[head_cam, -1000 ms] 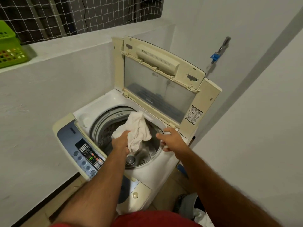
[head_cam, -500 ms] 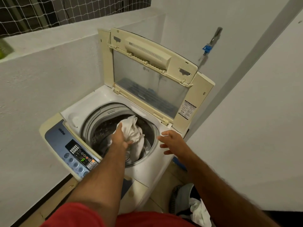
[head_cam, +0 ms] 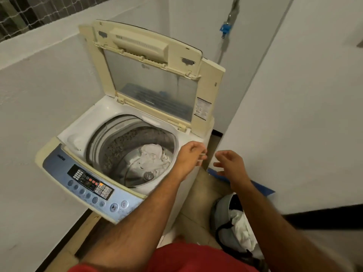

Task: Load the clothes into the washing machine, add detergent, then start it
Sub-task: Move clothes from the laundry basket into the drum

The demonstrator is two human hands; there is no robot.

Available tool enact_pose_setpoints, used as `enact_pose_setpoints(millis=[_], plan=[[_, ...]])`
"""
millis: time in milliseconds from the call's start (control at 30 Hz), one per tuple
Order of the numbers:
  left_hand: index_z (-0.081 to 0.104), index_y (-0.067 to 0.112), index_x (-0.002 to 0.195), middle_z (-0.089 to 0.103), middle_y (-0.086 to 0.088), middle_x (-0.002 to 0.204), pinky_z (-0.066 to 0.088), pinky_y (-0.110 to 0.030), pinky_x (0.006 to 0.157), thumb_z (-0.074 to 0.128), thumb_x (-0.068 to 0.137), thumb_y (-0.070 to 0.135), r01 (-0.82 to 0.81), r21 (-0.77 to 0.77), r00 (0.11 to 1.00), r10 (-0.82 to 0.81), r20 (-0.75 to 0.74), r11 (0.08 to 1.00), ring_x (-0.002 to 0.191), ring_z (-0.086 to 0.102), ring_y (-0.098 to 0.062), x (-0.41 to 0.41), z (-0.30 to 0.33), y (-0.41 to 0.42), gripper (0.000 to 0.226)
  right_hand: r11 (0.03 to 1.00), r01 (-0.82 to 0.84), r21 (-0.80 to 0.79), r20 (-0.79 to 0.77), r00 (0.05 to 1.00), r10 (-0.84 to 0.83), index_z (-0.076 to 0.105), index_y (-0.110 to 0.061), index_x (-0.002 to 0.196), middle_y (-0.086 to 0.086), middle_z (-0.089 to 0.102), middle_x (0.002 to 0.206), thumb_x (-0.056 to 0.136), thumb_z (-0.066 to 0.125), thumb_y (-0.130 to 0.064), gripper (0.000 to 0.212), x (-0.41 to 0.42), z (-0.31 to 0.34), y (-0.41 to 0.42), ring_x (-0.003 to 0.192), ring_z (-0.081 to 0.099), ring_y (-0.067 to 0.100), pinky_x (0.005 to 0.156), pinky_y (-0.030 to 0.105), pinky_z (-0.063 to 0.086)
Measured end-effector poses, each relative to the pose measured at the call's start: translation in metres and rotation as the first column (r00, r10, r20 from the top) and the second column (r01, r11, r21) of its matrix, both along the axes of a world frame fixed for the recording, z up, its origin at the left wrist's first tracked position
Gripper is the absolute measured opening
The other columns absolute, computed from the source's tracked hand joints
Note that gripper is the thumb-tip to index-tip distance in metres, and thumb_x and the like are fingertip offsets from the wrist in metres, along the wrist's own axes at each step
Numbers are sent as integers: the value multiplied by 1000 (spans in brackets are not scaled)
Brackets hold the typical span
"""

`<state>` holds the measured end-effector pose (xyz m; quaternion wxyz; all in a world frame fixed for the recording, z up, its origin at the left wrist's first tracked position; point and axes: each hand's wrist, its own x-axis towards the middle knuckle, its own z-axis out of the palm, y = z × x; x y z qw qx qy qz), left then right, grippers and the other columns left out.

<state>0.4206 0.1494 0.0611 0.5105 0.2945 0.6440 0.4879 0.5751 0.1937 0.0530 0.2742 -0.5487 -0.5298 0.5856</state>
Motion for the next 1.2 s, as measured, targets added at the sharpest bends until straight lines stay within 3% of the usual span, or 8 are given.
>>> enact_pose_setpoints(millis=[133, 233, 333, 467, 700, 867, 1067, 1200], plan=[[63, 13, 111, 69, -1, 100, 52, -19, 66, 55, 96, 29, 168, -62, 980, -173, -97, 984, 75, 68, -6, 53, -15, 1, 24, 982, 178, -65, 24, 984, -177, 64, -21, 95, 5, 69, 96, 94, 64, -26, 6, 64, -21, -9, 84, 70, 20, 61, 32, 58], [63, 7, 109, 67, -14, 98, 46, -22, 63, 57, 95, 22, 265, -151, 945, -288, -153, 952, 77, 63, -14, 98, -37, 2, 22, 948, 296, -116, 58, 955, -291, 64, -18, 91, 9, 68, 92, 93, 63, -24, 6, 120, -44, -25, 83, 69, 22, 59, 33, 53], [63, 9, 108, 63, -5, 86, 44, -26, 69, 60, 93, 24, 351, -237, 892, -400, -211, 906, 77, 57, -13, 147, -69, 5, 21, 907, 381, -181, 119, 924, -364, 65, -20, 90, 6, 70, 90, 94, 62, -24, 6, 180, -72, -39, 84, 69, 21, 54, 28, 51], [65, 12, 111, 68, -3, 103, 46, -26, 85, 62, 90, 32, 438, -361, 799, -541, -264, 823, 94, 61, -15, 196, -118, 6, 29, 857, 460, -233, 219, 883, -414, 64, -21, 82, 8, 68, 84, 93, 62, -21, 11, 242, -110, -50, 73, 66, 17, 54, 29, 50], [62, 24, 118, 65, 7, 113, 40, -20, 78, 61, 88, 39, 487, -479, 738, -638, -221, 730, 99, 59, -9, 268, -199, -12, 33, 806, 470, -360, 367, 866, -340, 67, -11, 95, 12, 70, 90, 88, 67, -24, 15, 318, -205, -78, 81, 67, 26, 73, 43, 56], [61, 24, 119, 60, 9, 105, 36, -9, 66, 59, 91, 39, 526, -523, 687, -698, -203, 670, 95, 54, -6, 295, -272, 0, 33, 794, 434, -427, 449, 863, -231, 66, -6, 97, 8, 66, 87, 90, 64, -22, 17, 337, -295, -84, 82, 62, 24, 80, 42, 54], [56, 14, 130, 62, -2, 118, 43, -26, 88, 56, 93, 34, 620, -578, 537, -824, -181, 530, 109, 57, -19, 312, -372, 36, 42, 789, 386, -477, 492, 862, -124, 62, -12, 114, 7, 65, 113, 87, 66, -26, 31, 340, -413, -66, 99, 66, 26, 88, 45, 56], [56, 13, 130, 59, -7, 127, 44, -28, 95, 56, 93, 31, 611, -575, 595, -794, -121, 545, 113, 55, -17, 322, -434, 49, 41, 795, 361, -488, 468, 877, -112, 54, -19, 128, 8, 60, 123, 85, 69, -21, 46, 335, -486, -46, 91, 70, 32, 73, 42, 60]])
